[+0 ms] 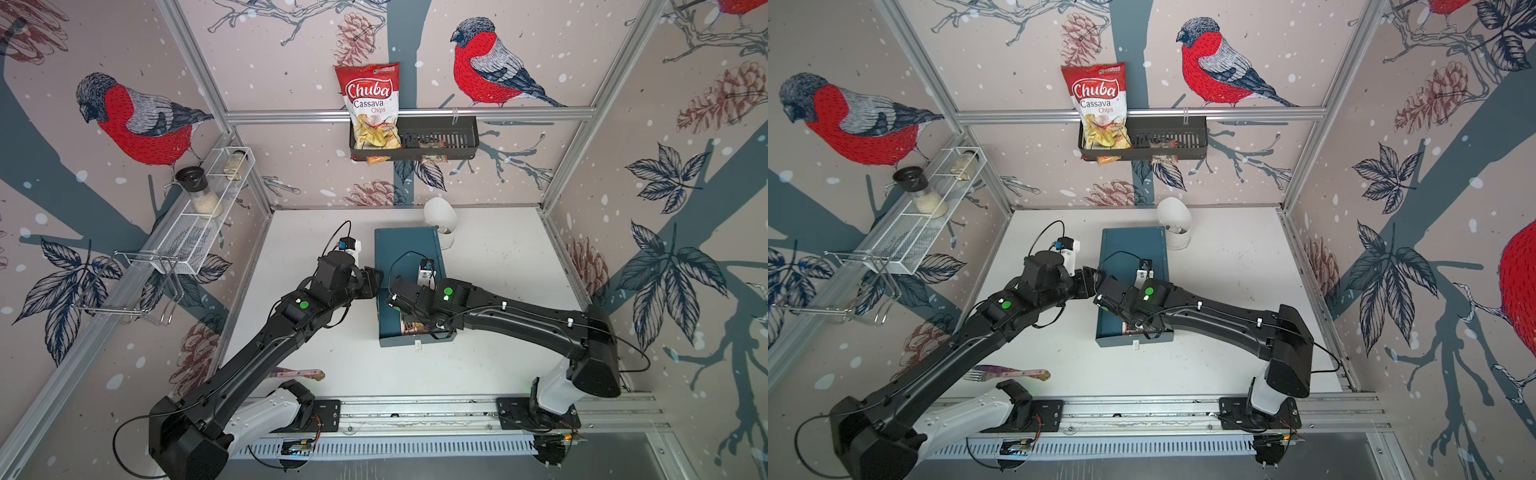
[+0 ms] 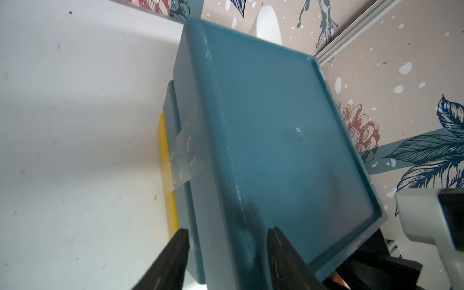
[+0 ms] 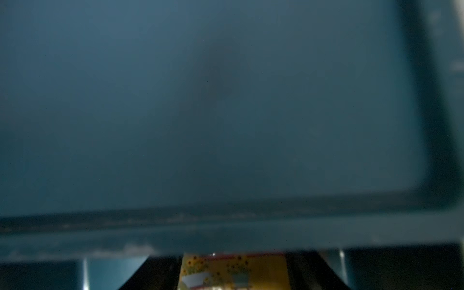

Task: Take the seed bags out of the drawer
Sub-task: Pick up the seed packet from the drawer.

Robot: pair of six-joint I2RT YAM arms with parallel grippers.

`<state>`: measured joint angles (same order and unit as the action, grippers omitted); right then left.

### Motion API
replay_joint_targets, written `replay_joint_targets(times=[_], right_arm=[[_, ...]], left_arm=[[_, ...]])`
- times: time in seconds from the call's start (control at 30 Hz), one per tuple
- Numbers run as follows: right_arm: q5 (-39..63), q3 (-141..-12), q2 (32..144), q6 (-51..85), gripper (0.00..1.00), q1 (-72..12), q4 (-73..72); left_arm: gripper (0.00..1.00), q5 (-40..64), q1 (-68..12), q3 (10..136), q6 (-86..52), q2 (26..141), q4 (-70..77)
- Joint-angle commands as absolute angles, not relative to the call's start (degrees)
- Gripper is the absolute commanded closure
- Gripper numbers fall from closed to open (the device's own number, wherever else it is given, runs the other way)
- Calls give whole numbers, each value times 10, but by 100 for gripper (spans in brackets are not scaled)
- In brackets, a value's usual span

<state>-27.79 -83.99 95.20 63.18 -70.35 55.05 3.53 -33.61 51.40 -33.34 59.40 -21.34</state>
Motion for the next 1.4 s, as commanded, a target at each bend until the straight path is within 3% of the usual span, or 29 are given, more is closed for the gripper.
replay_joint_targets(times=[0.0, 0.33, 0.87, 1.2, 1.37], right_arm=[[-256, -846, 969, 623, 34, -706, 512], [-326, -957, 1016, 618, 34, -725, 601], [-235, -831, 956, 615, 29, -670, 506], [-200, -845, 977, 601, 46, -676, 473], [-205, -849, 976, 598, 68, -670, 478]], left_arm=[[49, 64, -336, 501, -344, 597, -211], [51, 51, -336, 488, -343, 589, -212], [51, 42, -336, 474, -328, 584, -213], [54, 51, -336, 467, -327, 584, -209], [55, 51, -336, 463, -328, 581, -209]])
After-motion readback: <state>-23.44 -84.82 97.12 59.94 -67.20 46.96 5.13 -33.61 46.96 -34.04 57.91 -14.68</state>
